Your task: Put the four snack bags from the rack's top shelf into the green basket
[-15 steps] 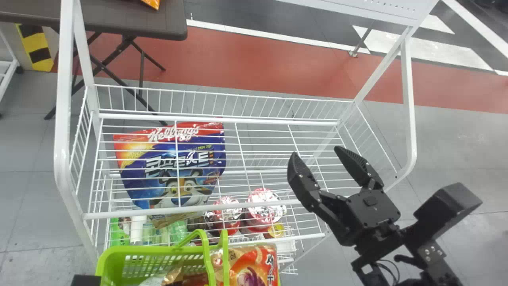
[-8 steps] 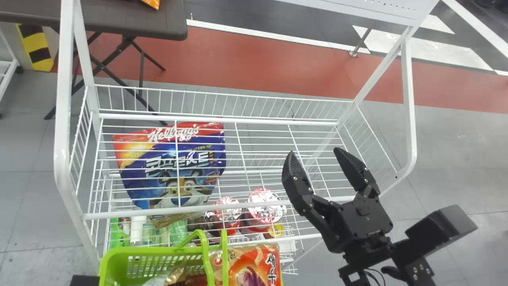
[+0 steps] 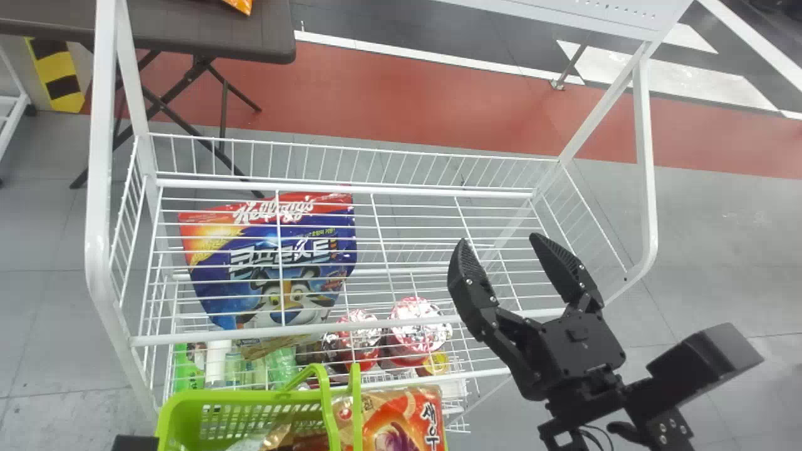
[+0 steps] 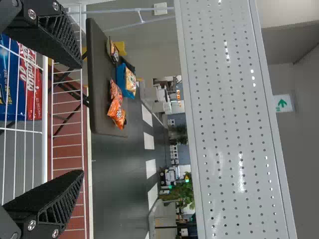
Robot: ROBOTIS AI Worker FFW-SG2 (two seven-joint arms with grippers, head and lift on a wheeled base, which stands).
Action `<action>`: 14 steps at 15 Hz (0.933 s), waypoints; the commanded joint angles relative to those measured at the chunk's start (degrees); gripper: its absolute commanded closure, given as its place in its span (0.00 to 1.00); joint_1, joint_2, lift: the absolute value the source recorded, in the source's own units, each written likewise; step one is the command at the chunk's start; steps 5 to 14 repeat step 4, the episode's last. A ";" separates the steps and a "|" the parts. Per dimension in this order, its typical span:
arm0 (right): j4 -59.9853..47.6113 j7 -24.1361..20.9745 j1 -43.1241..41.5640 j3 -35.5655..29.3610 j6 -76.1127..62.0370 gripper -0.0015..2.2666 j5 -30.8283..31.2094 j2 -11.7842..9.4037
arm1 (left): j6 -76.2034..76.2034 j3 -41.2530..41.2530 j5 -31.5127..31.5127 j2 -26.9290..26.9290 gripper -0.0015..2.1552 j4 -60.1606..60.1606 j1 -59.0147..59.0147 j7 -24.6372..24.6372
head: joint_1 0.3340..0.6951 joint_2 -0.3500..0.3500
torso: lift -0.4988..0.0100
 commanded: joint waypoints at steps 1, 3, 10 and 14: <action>-0.22 0.00 0.08 0.01 0.00 0.02 -0.13 0.05 | 0.00 0.00 0.00 0.00 0.88 -0.01 0.01 0.00 | 1.00 0.00 | 0.98; -0.31 0.00 0.17 -0.08 0.00 0.02 -0.30 0.05 | 0.00 0.00 0.00 0.00 0.88 -0.01 0.01 0.00 | 1.00 0.00 | 0.98; -0.31 0.00 0.17 -0.08 0.00 0.02 -0.39 0.05 | 0.00 0.00 0.00 0.00 0.88 -0.01 0.01 0.00 | 1.00 0.00 | 0.98; -0.31 0.00 0.17 -0.08 0.00 0.02 -0.39 0.05 | 0.00 0.00 0.00 0.00 0.88 -0.01 0.01 0.00 | 1.00 0.00 | 0.98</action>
